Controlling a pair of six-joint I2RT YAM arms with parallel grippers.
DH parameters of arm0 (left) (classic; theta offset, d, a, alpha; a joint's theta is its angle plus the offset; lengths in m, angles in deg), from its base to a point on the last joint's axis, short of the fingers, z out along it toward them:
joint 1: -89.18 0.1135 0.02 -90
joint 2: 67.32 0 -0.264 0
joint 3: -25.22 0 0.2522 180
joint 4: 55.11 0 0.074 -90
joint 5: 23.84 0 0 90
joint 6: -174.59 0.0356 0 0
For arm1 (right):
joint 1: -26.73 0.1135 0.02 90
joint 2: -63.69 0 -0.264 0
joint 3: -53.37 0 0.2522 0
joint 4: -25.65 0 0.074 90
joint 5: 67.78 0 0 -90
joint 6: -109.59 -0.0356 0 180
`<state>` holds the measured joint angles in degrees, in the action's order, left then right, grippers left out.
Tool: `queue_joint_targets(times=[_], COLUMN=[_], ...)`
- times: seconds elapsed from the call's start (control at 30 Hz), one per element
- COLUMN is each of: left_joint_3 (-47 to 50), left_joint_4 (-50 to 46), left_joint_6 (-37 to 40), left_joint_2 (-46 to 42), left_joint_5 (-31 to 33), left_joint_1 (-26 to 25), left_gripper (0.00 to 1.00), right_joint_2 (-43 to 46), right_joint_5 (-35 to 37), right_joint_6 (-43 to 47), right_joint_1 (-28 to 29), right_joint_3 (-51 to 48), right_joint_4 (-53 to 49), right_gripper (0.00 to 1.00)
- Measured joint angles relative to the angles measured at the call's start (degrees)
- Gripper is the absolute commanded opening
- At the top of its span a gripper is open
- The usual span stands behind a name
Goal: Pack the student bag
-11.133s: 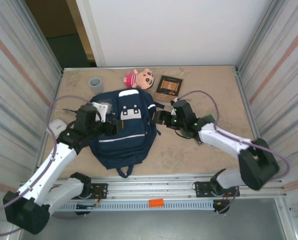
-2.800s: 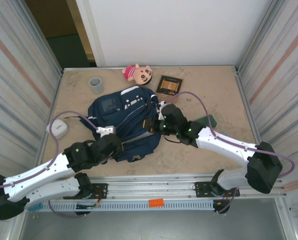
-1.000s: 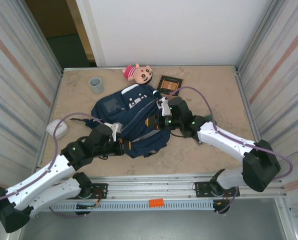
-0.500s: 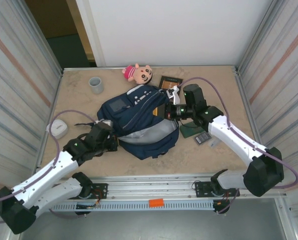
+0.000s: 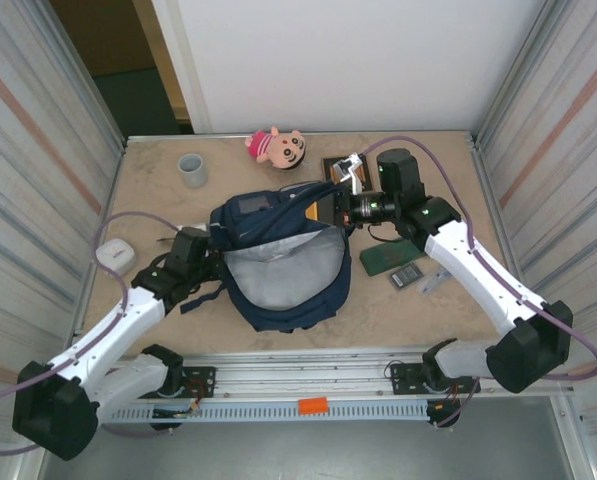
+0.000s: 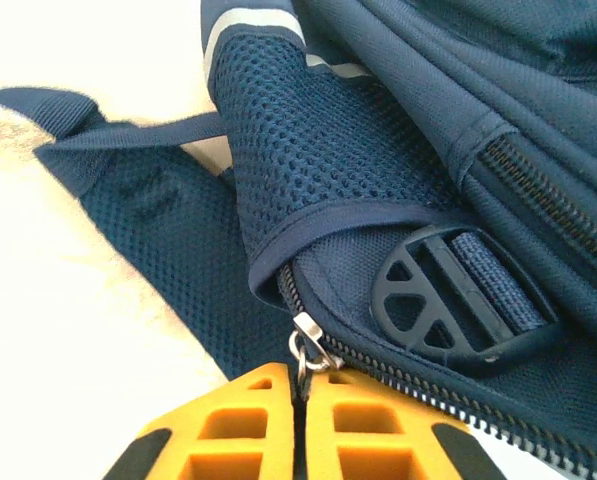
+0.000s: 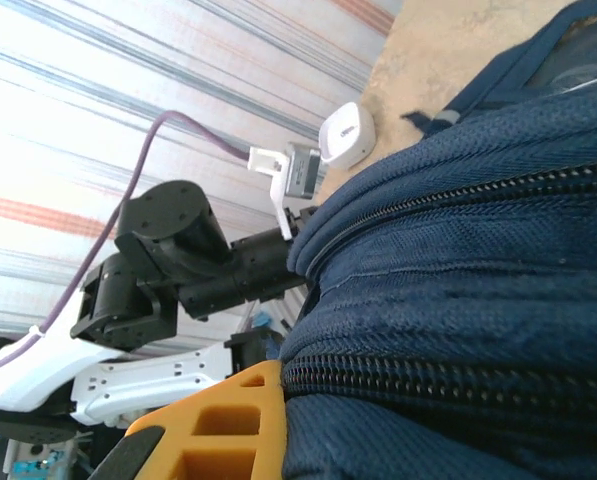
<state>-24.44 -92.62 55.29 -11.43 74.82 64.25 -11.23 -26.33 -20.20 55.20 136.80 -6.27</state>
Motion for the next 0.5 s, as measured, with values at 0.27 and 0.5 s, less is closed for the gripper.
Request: queue_joint_targets(times=[0.27, 0.5], left_joint_3=[-0.63, -2.51], left_joint_4=[-0.39, 3.56], left_joint_6=[5.42, 18.99], left_joint_2=[-3.08, -15.13], left_joint_5=[-2.43, -17.92], left_joint_1=[1.36, 1.33], left_gripper=[0.59, 0.82], right_joint_2=[-1.29, -2.91], right_joint_5=[-1.03, -1.22], right_joint_6=[0.02, 1.53], right_joint_1=[0.63, 2.73], right_joint_3=[0.92, 1.92], right_joint_4=[0.02, -0.37], right_gripper=[0.0, 0.0])
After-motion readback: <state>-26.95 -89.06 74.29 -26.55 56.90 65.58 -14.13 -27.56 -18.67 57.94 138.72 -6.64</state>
